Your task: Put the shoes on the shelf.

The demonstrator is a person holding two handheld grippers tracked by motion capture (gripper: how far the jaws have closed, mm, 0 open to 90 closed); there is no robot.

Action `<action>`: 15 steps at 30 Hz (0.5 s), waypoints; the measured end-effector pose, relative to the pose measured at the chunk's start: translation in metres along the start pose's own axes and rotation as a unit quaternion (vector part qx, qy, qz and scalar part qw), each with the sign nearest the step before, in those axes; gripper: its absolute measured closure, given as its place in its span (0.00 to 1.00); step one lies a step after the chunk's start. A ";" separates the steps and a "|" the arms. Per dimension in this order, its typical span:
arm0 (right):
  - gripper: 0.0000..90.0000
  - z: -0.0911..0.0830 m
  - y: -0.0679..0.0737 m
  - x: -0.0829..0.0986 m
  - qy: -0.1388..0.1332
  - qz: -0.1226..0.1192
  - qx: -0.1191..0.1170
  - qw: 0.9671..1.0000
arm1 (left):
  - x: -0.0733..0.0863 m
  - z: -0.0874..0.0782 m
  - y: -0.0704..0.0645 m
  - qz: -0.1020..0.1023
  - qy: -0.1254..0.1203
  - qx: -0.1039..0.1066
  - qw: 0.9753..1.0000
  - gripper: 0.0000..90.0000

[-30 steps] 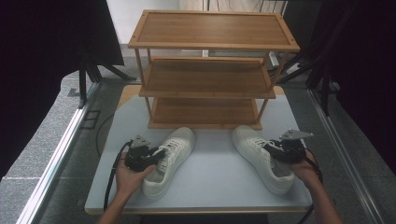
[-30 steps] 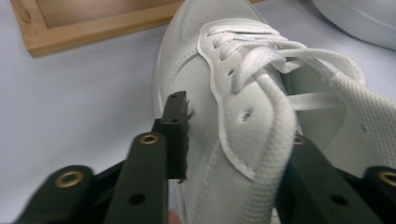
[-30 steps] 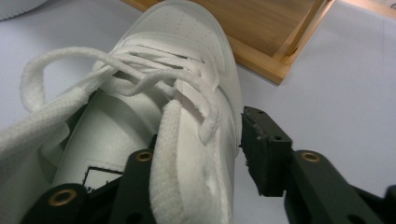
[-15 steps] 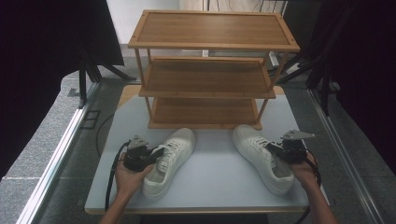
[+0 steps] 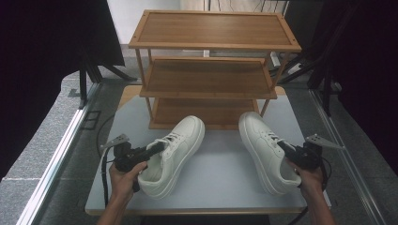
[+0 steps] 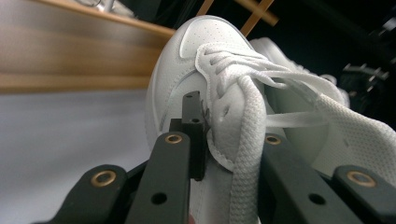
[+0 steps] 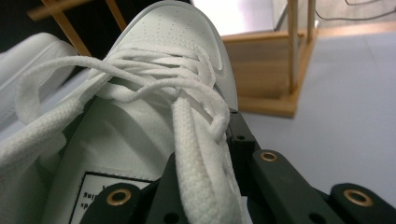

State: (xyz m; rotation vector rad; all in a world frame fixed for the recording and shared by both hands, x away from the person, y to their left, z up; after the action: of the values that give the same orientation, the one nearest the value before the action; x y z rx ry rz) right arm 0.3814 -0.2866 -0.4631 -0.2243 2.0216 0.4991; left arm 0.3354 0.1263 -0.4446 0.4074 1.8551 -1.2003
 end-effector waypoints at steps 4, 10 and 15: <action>0.95 -0.010 0.016 -0.016 -0.030 0.031 -0.017 0.999 | -0.018 -0.007 -0.011 0.010 -0.023 0.004 1.000 0.90; 0.95 -0.019 0.037 -0.038 -0.057 0.062 -0.043 0.996 | -0.035 -0.010 -0.019 0.008 -0.048 0.012 0.999 0.90; 0.95 -0.025 0.054 -0.055 -0.068 0.054 -0.051 0.995 | -0.051 -0.010 -0.026 0.005 -0.070 0.020 0.997 0.90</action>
State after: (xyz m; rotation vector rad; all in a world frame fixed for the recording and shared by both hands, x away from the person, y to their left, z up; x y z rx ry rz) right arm 0.3683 -0.2523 -0.3913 -0.1396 1.8850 0.6690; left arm 0.3426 0.1308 -0.3876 0.3454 1.7093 -1.2302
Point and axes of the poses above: each handheld gripper's, and its own axes: z roughly forward along the jaws, x roughly out of its underside, y roughly to its left, the point moved 10 cm from there along z, roughly forward along the jaws, and after that the axes turned 9 degrees about x, right-handed, at the moved point
